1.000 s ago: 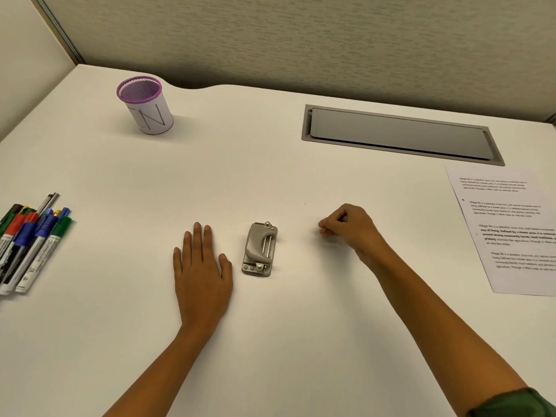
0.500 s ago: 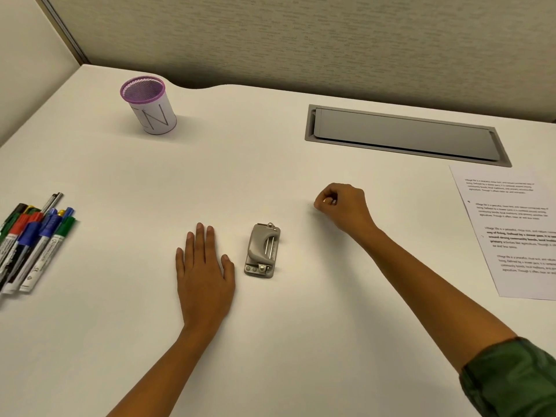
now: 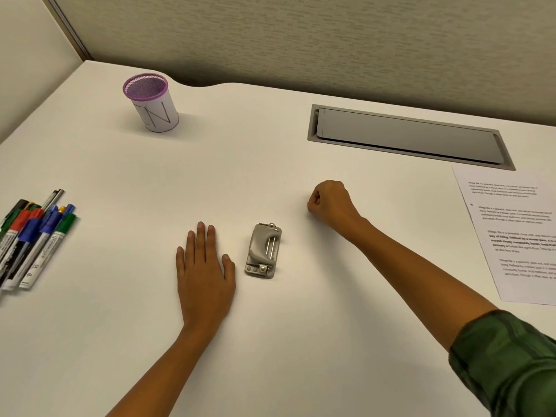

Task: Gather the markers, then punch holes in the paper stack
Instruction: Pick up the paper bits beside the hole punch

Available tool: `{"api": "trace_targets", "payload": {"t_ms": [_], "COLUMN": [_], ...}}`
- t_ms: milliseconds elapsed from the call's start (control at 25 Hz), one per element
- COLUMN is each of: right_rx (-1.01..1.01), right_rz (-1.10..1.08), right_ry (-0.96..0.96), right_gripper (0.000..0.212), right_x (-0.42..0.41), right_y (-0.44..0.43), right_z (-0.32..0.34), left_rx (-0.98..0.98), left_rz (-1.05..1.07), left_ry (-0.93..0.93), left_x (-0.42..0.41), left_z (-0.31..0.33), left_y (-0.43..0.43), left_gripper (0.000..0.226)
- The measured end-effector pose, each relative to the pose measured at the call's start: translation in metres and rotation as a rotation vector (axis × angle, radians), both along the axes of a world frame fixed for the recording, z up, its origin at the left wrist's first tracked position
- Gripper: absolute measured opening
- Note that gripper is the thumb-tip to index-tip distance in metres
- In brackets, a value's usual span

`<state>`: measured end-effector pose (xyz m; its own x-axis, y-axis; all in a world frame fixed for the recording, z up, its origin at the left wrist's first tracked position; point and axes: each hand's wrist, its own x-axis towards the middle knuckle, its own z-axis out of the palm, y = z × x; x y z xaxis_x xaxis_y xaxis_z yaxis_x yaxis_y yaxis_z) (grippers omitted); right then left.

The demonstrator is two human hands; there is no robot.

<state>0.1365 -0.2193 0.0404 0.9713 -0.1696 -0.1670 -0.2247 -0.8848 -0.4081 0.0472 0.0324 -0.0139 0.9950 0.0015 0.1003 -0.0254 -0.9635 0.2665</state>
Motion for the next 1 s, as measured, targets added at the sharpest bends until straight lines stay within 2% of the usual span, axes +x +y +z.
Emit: {"api": "trace_targets", "payload": {"t_ms": [80, 240, 400, 520, 600, 760, 1000], "right_rx": [0.032, 0.143, 0.487, 0.609, 0.562, 0.248, 0.039], "right_rz": [-0.021, -0.041, -0.264, -0.376, -0.341, -0.077, 0.068], "right_ry": [0.081, 0.13, 0.05, 0.019, 0.011, -0.099, -0.102], "right_gripper": [0.019, 0.017, 0.018, 0.015, 0.008, 0.009, 0.01], "right_x": [0.001, 0.0, -0.011, -0.016, -0.017, -0.016, -0.011], "right_y": [0.001, -0.004, -0.021, -0.031, -0.029, -0.017, -0.006], "right_z": [0.002, 0.003, 0.005, 0.004, 0.002, -0.004, 0.001], "left_rx": [-0.002, -0.005, -0.014, -0.001, 0.004, -0.001, -0.002], "left_rz": [-0.001, -0.004, -0.004, -0.002, 0.0, 0.001, 0.0], "left_ry": [0.002, 0.003, 0.005, 0.01, 0.011, 0.01, 0.009], "left_x": [-0.001, -0.001, -0.001, -0.001, -0.001, 0.0, 0.0], "left_z": [0.001, 0.003, 0.004, 0.003, 0.002, 0.002, 0.001], "left_y": [-0.001, -0.001, -0.001, -0.001, -0.001, -0.001, 0.0], "left_gripper": [0.059, 0.059, 0.059, 0.06, 0.06, 0.06, 0.06]}}
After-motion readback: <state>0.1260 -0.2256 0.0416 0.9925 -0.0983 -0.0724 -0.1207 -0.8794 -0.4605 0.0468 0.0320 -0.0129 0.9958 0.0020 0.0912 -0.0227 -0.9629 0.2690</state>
